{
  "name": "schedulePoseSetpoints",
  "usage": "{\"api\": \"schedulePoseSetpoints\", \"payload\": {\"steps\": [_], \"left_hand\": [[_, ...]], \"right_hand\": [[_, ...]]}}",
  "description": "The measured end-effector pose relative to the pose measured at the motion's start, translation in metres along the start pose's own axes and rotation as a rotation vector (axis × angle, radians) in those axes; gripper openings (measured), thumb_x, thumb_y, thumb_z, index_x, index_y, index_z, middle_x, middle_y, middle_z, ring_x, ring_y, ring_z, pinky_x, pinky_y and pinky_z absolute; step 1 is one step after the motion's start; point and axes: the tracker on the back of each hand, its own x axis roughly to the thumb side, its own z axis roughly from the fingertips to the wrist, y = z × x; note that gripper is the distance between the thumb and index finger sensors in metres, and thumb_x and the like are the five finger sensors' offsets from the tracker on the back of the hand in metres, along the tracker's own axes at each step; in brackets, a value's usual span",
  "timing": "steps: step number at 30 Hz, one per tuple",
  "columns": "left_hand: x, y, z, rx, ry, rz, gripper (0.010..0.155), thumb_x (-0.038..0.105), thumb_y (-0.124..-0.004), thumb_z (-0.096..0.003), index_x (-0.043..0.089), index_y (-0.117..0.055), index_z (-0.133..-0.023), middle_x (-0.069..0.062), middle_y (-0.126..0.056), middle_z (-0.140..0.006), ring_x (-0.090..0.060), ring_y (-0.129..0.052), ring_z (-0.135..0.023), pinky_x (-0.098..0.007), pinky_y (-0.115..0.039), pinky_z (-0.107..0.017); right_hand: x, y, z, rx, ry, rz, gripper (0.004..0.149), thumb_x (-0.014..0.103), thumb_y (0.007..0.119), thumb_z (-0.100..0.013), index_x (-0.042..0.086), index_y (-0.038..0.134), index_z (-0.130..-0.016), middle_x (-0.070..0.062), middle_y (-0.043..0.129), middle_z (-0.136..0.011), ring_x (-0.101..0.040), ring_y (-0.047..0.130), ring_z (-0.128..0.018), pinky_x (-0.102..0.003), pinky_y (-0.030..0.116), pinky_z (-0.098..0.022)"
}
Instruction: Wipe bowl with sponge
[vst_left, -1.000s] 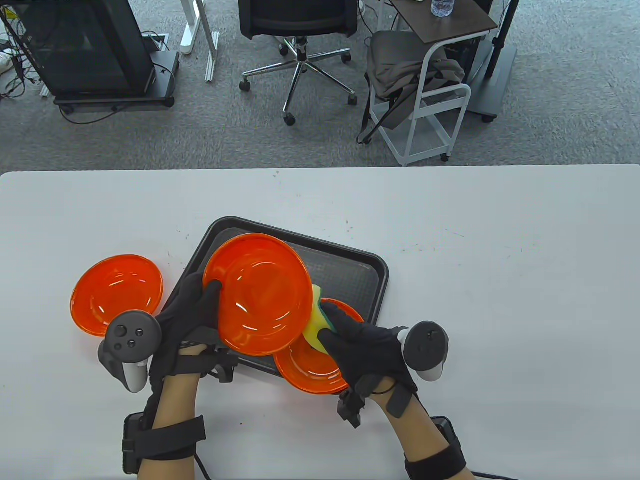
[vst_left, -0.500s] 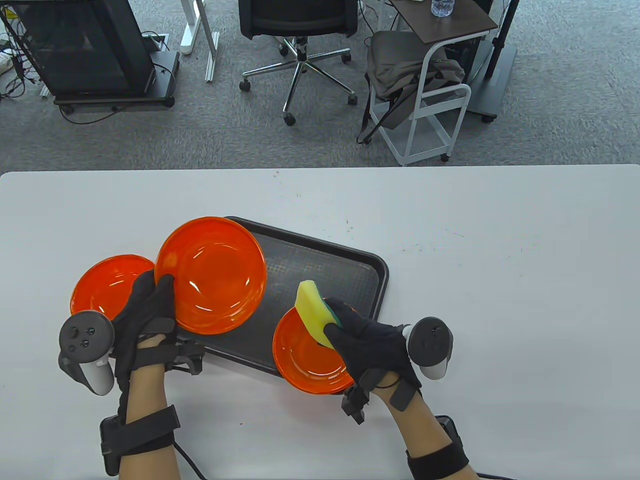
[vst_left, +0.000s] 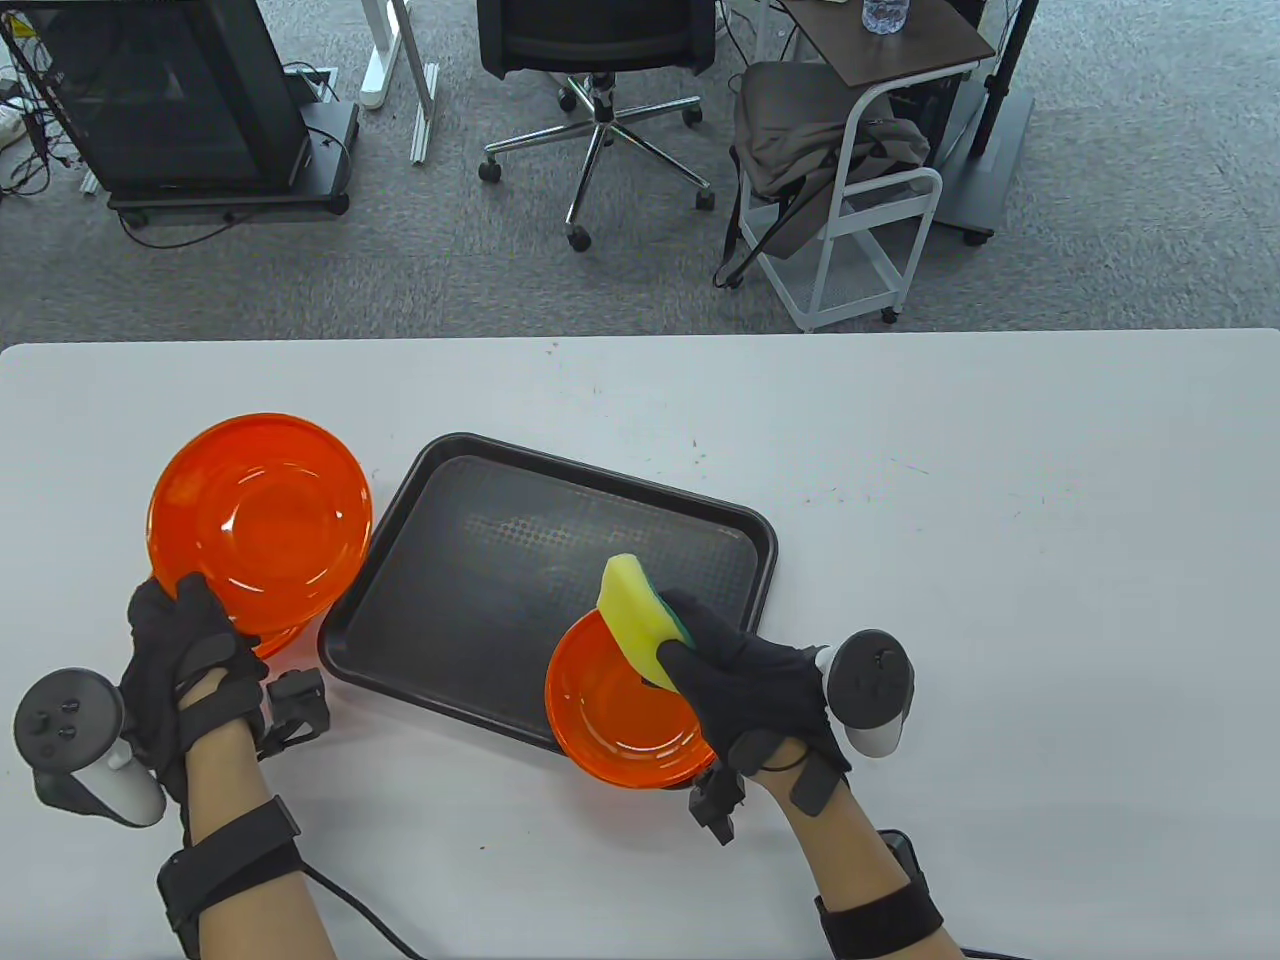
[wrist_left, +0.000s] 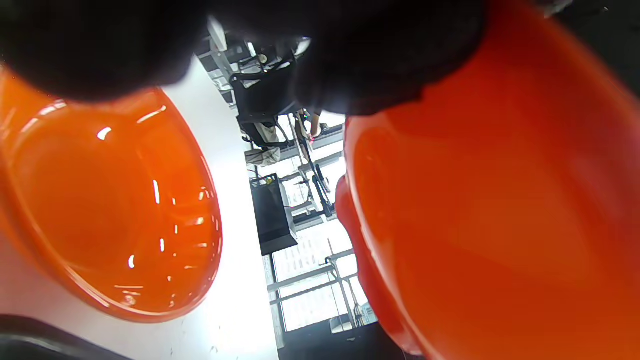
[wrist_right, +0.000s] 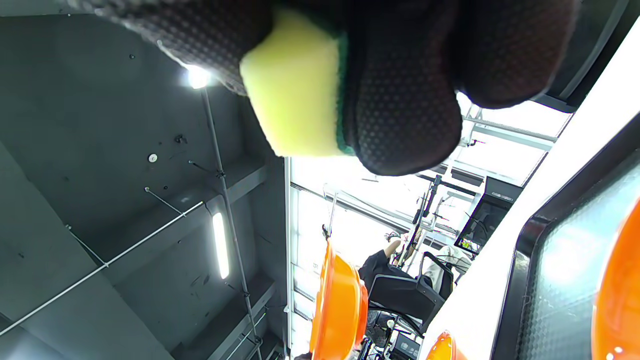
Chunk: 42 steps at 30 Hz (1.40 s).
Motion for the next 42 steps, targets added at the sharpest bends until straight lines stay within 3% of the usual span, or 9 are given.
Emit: {"api": "schedulePoseSetpoints", "payload": {"steps": [9,16,28,37,42], "left_hand": [[-0.027,-0.002,-0.003,0.065,0.124,0.084,0.064,0.045,-0.072,-0.0543,0.006,-0.049,-0.101,-0.002,-0.095,-0.047,-0.006,-0.093,-0.010,-0.033,-0.090,-0.018],[-0.054,-0.015,-0.002,0.058,0.258,0.111,0.067,0.042,-0.071,-0.0542,0.006,-0.041,-0.102,-0.006,-0.091,-0.055,-0.009,-0.093,-0.017,-0.032,-0.089,-0.018],[-0.071,-0.023,-0.003,0.086,0.304,0.026,0.069,0.041,-0.072,-0.0536,0.005,-0.039,-0.102,-0.009,-0.090,-0.058,-0.011,-0.095,-0.020,-0.031,-0.088,-0.017],[-0.074,-0.022,-0.001,0.108,0.322,-0.044,0.069,0.041,-0.075,-0.0528,0.005,-0.043,-0.102,-0.007,-0.091,-0.053,-0.008,-0.095,-0.016,-0.029,-0.089,-0.014],[-0.072,-0.022,0.002,0.064,0.356,-0.048,0.074,0.042,-0.077,-0.0524,0.006,-0.038,-0.104,-0.003,-0.092,-0.053,-0.007,-0.094,-0.015,-0.030,-0.088,-0.014]], "right_hand": [[-0.004,0.000,0.001,0.000,0.022,-0.020,0.051,0.033,0.078,-0.056,0.001,0.061,-0.093,-0.026,0.090,-0.079,-0.034,0.101,-0.053,-0.057,0.078,-0.045],[-0.002,0.001,0.001,0.004,0.012,-0.015,0.051,0.033,0.078,-0.056,0.001,0.061,-0.093,-0.026,0.090,-0.079,-0.034,0.101,-0.053,-0.057,0.078,-0.045],[0.002,0.006,0.000,0.038,-0.005,-0.001,0.051,0.033,0.078,-0.056,0.002,0.060,-0.093,-0.026,0.090,-0.080,-0.034,0.101,-0.053,-0.057,0.078,-0.046],[0.005,0.005,0.001,0.030,-0.036,-0.020,0.051,0.033,0.078,-0.056,0.002,0.060,-0.093,-0.025,0.090,-0.080,-0.034,0.101,-0.054,-0.058,0.078,-0.046],[0.005,0.007,0.001,0.034,-0.027,-0.033,0.051,0.033,0.077,-0.056,0.002,0.060,-0.093,-0.025,0.089,-0.081,-0.035,0.101,-0.054,-0.058,0.077,-0.046]]}}
